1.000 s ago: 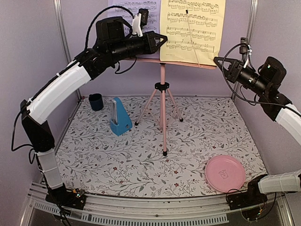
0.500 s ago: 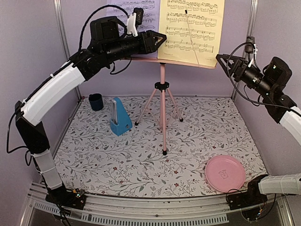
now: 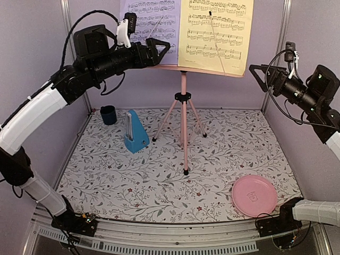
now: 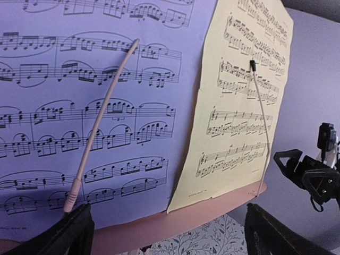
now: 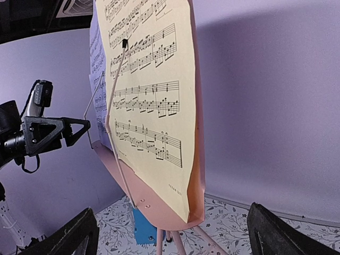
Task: Set up the instrument practice props
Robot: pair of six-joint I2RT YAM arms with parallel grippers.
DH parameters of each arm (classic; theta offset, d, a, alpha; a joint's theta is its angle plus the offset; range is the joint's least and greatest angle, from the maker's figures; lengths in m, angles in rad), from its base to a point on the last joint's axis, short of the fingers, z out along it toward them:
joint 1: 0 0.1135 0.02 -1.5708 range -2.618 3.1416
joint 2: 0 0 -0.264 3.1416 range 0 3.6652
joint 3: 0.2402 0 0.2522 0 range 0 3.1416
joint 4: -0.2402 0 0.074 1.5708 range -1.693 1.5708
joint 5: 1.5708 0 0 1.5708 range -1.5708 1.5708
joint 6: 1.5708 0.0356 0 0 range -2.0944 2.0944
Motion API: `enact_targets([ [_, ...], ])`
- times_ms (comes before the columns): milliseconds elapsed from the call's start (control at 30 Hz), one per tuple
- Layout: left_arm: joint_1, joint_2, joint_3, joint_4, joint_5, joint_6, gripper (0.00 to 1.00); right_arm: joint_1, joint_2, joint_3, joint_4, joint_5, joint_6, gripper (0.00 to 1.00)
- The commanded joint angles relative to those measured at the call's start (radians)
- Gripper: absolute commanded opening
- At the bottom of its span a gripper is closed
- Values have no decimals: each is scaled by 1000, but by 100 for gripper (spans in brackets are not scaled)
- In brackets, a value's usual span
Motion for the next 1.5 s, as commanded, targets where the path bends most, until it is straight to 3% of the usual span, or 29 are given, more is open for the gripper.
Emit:
enact_targets([
  [0,-2,-74,-66,-60,-87,22,99,2,-53,-20,-95,18,-23,99],
  [400,44,-299,-427,-79,-135,-5,99,2,-86,-150,-202,20,-30,99],
  [700,161,-352,-688,-34,-55,-81,99,2,-80,-318,-165,40,-12,99],
  [900,321,-384,-852,34,80,-85,99,2,-67,-431,-74,-42,27,99],
  [1167,417,-338,-866,84,169,187,99,63,-16,-498,5,-76,59,99],
  [1367,468,-201,-820,121,311,312,99,125,31,-518,68,-63,71,99],
  [1467,471,-129,-775,122,286,349,99,156,57,-506,76,-59,69,99],
])
